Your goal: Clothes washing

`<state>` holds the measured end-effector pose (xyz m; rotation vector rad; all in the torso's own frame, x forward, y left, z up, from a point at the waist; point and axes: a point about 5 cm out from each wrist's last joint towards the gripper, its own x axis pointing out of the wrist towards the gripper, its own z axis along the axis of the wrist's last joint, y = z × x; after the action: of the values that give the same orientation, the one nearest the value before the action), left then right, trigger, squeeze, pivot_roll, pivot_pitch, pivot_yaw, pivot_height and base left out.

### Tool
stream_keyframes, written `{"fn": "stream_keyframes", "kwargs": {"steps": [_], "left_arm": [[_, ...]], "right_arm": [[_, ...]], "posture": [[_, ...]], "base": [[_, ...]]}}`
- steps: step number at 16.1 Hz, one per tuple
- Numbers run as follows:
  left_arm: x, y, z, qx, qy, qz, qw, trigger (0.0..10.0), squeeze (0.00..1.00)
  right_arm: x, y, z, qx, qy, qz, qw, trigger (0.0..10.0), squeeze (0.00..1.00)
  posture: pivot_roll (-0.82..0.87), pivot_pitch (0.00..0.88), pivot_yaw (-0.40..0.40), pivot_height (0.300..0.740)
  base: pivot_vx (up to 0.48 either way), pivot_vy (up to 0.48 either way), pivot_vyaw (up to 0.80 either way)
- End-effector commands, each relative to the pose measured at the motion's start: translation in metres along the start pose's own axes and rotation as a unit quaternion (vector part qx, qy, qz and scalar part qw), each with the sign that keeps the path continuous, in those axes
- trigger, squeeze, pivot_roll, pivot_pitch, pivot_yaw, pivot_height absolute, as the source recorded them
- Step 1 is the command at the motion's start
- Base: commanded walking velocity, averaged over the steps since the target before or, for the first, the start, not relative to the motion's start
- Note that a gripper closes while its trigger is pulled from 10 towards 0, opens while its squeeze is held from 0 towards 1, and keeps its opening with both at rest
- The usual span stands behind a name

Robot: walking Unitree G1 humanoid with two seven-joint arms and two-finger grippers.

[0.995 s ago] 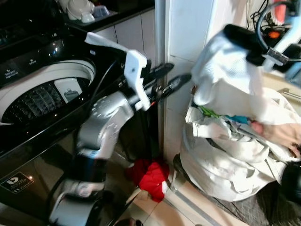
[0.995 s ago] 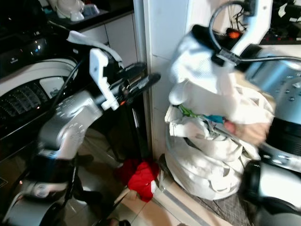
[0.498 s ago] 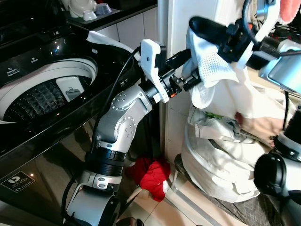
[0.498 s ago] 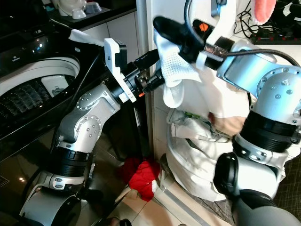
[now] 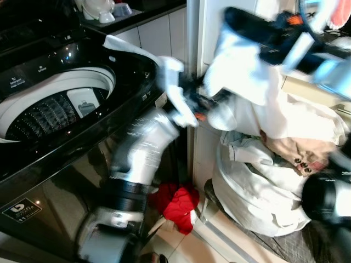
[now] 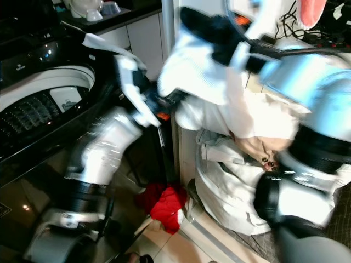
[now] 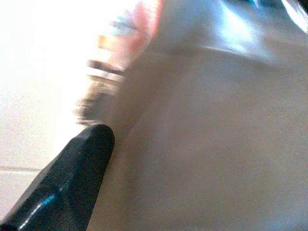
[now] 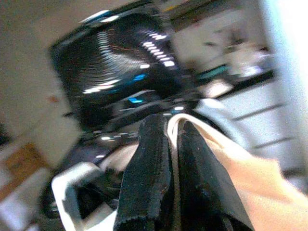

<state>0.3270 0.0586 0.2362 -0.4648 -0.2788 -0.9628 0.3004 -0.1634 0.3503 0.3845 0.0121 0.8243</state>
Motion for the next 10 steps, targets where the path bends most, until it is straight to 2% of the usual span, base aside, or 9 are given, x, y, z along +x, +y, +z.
{"fn": "stream_keyframes", "kwargs": {"steps": [1,2,3,4,5,7,8,10], "left_arm": [[-0.009,0.017,0.004,0.011,-0.001,0.054,0.998,10.0,0.00],[-0.016,0.032,0.011,0.023,-0.006,0.099,0.995,10.0,0.90],[-0.019,0.038,0.015,0.026,-0.009,0.116,0.993,10.0,1.00],[-0.022,0.042,0.024,0.023,-0.021,0.106,0.994,10.0,1.00],[-0.020,0.038,0.031,0.015,-0.034,0.084,0.996,10.0,1.00],[-0.008,0.025,0.043,-0.041,-0.071,0.029,0.996,10.0,1.00],[-0.003,0.019,0.047,-0.057,-0.080,0.003,0.995,10.0,1.00],[0.003,0.007,0.047,-0.063,-0.064,-0.045,0.995,10.0,1.00]], "right_arm": [[-0.004,-0.001,0.001,-0.019,0.002,-0.007,1.000,0.0,0.00],[-0.013,-0.005,0.003,-0.030,0.004,-0.018,0.999,0.0,0.00],[-0.017,-0.007,0.004,-0.032,0.004,-0.021,0.999,0.0,0.00],[-0.023,-0.011,0.004,-0.041,0.012,-0.031,0.999,0.0,0.00],[-0.025,-0.013,0.002,-0.048,0.020,-0.034,0.998,0.0,0.00],[-0.018,-0.011,-0.012,-0.059,0.048,-0.028,0.997,0.0,0.00],[-0.014,-0.009,-0.018,-0.061,0.056,-0.025,0.996,0.0,0.00],[-0.009,-0.007,-0.026,-0.067,0.068,-0.021,0.995,0.0,0.00]], "posture": [[-0.10,0.000,0.075,0.740],[-0.09,0.000,0.071,0.740],[-0.09,0.000,0.071,0.740],[-0.09,0.000,0.069,0.740],[-0.09,0.000,0.074,0.740],[-0.09,0.000,0.081,0.740],[-0.09,0.000,0.082,0.740],[-0.09,0.000,0.084,0.740]], "base": [[0.000,0.000,0.00],[0.000,0.000,0.00],[0.000,0.000,0.00],[0.000,0.000,0.00],[0.000,0.000,0.00],[0.000,0.000,0.00],[0.000,0.000,0.00],[0.000,0.000,0.00]]}}
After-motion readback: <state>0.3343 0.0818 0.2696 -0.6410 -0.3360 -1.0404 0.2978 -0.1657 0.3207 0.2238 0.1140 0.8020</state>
